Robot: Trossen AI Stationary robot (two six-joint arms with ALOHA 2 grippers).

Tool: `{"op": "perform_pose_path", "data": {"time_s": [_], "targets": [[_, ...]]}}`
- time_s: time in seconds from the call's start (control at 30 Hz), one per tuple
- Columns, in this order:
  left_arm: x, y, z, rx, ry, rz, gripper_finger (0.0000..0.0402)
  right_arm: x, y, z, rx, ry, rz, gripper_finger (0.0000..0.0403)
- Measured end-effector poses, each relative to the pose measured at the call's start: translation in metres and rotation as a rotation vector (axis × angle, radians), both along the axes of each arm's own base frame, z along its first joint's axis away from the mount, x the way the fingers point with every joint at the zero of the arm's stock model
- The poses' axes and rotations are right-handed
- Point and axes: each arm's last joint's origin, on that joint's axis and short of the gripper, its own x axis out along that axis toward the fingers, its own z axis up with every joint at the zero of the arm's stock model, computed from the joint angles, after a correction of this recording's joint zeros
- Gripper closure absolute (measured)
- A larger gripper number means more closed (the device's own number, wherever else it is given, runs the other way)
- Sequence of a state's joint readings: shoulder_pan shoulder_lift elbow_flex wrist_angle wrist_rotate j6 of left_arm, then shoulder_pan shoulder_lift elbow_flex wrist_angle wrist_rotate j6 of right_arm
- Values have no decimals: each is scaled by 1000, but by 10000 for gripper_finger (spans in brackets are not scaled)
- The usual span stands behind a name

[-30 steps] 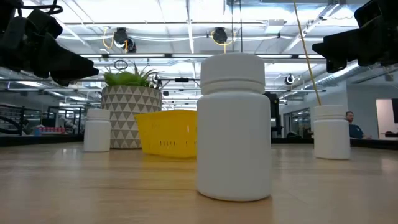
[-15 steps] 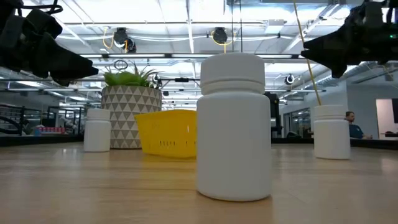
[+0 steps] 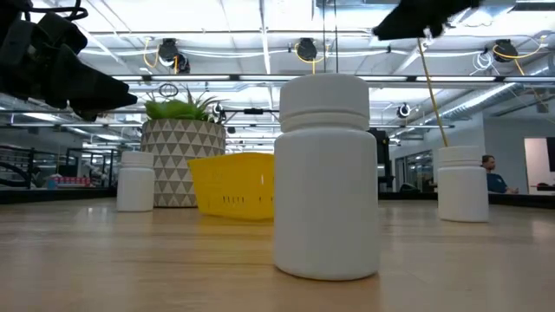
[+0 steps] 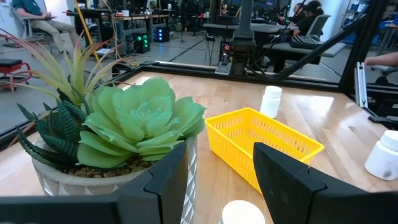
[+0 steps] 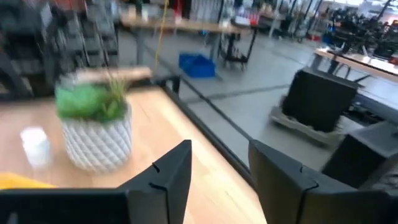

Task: Pick and place pill bottles into a basket
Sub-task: Put the white pill bottle into the yellow basket

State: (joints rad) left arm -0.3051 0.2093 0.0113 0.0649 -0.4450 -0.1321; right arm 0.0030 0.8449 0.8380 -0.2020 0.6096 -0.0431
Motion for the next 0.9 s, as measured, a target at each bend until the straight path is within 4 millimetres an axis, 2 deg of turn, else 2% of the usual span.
{"op": "perform_pose_path", "data": {"time_s": [0.1, 0.23, 0.47, 0.67, 0.8, 0.9], "targets": [[0, 0, 0, -4, 0, 0, 215, 24, -4, 4, -72, 110, 17, 224], [0, 0, 0, -12, 0, 1, 215, 55, -12, -8, -57, 253, 58, 192], [0, -1, 0, -55, -2, -21, 215, 96, -25, -22, 20, 277, 22, 129], [0, -1, -1, -58, 2, -37, 215, 113, -37, -18, 205, 275, 136, 95], [0, -1, -1, -53, 2, -38, 215, 118, -46, -7, 333, 308, 206, 93], [0, -1, -1, -53, 2, -38, 215, 121, -53, 5, 371, 353, 184, 97]]}}
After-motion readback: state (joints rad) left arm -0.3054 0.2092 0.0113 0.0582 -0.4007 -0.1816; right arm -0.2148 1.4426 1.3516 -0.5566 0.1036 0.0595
